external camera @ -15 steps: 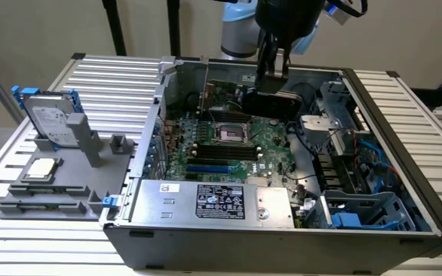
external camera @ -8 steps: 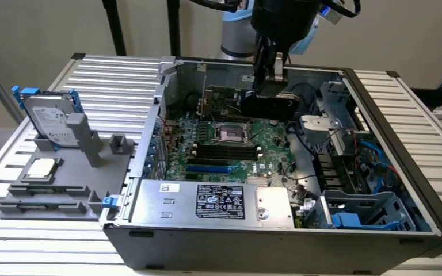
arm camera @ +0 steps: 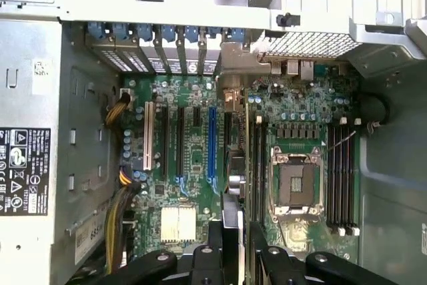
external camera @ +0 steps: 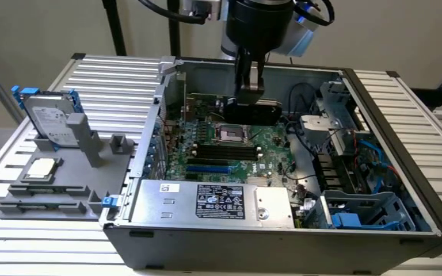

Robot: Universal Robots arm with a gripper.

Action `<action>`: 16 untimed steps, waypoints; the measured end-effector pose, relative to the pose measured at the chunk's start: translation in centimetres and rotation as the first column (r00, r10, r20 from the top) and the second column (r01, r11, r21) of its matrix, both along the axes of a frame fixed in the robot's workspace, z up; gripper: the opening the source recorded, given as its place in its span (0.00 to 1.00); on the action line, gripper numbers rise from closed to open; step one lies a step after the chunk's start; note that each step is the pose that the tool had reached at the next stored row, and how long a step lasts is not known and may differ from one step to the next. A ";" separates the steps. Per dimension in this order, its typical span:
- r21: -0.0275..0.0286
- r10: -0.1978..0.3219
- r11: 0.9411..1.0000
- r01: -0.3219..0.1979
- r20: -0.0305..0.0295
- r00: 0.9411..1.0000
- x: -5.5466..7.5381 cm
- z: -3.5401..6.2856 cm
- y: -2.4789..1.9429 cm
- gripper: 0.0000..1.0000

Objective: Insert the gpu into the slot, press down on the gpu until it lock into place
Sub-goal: 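Insert the gpu into the slot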

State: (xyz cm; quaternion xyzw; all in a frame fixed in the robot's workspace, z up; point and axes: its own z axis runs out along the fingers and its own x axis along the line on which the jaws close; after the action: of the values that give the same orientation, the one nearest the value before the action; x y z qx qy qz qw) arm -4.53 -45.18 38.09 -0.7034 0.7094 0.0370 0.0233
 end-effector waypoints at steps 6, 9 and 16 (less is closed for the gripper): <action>0.000 0.000 1.000 0.000 0.000 1.000 -1.1 -1.10 -0.93 0.26; 0.000 -0.001 1.000 0.001 0.000 1.000 -1.3 -1.63 -1.14 0.26; 0.000 -0.024 1.000 0.024 0.000 1.000 -1.7 -2.90 -1.43 0.26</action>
State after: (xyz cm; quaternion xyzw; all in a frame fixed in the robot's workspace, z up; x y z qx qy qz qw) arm -6.20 -46.60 35.18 -0.6948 0.7179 0.0368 0.0237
